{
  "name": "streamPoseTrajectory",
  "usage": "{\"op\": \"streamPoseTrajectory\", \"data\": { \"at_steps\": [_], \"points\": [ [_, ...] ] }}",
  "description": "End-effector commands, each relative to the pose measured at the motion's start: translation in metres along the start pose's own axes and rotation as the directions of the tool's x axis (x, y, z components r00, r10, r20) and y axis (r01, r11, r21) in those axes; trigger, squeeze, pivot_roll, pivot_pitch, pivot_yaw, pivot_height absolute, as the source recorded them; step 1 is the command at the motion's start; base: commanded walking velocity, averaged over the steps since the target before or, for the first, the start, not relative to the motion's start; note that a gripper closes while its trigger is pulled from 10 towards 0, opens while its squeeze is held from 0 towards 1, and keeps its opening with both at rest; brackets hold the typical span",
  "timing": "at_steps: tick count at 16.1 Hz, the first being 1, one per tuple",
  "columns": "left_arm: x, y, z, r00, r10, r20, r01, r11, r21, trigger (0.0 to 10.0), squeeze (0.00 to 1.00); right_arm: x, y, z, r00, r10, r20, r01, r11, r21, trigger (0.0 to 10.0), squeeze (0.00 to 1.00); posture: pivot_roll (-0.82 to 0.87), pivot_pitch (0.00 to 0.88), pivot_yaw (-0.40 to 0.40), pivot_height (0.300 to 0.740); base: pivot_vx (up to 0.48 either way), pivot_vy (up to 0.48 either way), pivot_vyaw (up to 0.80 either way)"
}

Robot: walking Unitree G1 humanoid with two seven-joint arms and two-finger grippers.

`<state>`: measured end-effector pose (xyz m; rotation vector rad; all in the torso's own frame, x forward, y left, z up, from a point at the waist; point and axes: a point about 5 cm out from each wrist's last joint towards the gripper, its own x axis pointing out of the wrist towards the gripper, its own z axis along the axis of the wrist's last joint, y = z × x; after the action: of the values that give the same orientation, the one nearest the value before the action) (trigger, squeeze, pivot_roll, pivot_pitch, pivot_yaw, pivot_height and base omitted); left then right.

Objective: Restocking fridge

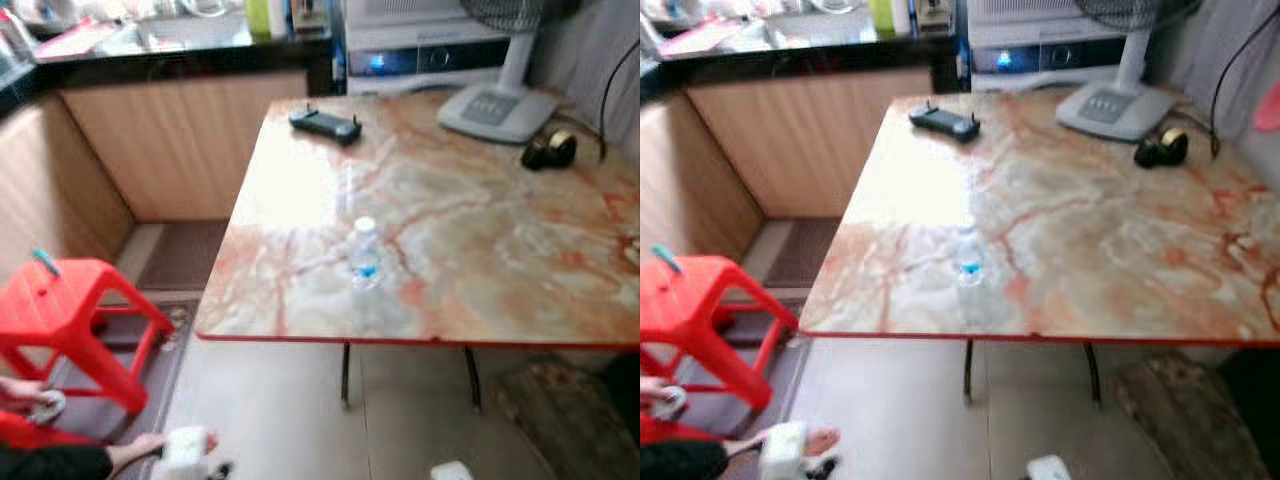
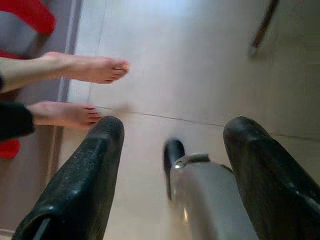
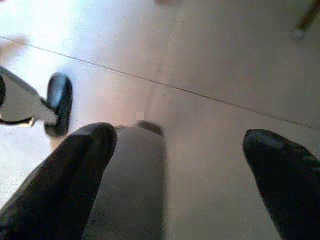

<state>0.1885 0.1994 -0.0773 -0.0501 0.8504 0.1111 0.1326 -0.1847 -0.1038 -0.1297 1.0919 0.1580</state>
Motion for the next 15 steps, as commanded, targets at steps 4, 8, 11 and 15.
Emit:
{"op": "streamPoseTrajectory", "data": {
  "at_steps": [4,8,11,15],
  "points": [
    [-0.002,0.010,-0.005,0.999,0.030,-0.016,-0.030,1.000,0.009,10.0,0.00,0.001,0.004,0.001,1.000,0.011,0.000,-0.011,1.000,-0.003,10.0,0.00,-0.06,0.047,0.045,0.740,0.000,-0.198,0.00],
    [-0.002,0.008,-0.002,1.000,0.021,0.003,-0.021,0.999,0.026,10.0,0.00,0.001,0.004,0.001,1.000,0.013,-0.001,-0.013,1.000,-0.004,10.0,0.00,-0.05,0.057,0.042,0.740,0.000,0.000,0.00],
    [0.002,-0.001,0.019,0.995,-0.013,0.098,0.008,0.998,0.058,10.0,0.00,0.000,0.004,0.000,1.000,0.015,-0.003,-0.015,1.000,-0.009,10.0,0.00,-0.05,0.065,0.041,0.740,0.000,0.000,0.00],
    [0.003,-0.008,0.044,0.969,-0.044,0.242,0.009,0.989,0.146,10.0,0.00,0.000,0.004,-0.001,1.000,0.019,-0.004,-0.019,1.000,-0.011,10.0,0.00,-0.04,0.071,0.047,0.740,0.000,0.000,0.00]
  ]
}}
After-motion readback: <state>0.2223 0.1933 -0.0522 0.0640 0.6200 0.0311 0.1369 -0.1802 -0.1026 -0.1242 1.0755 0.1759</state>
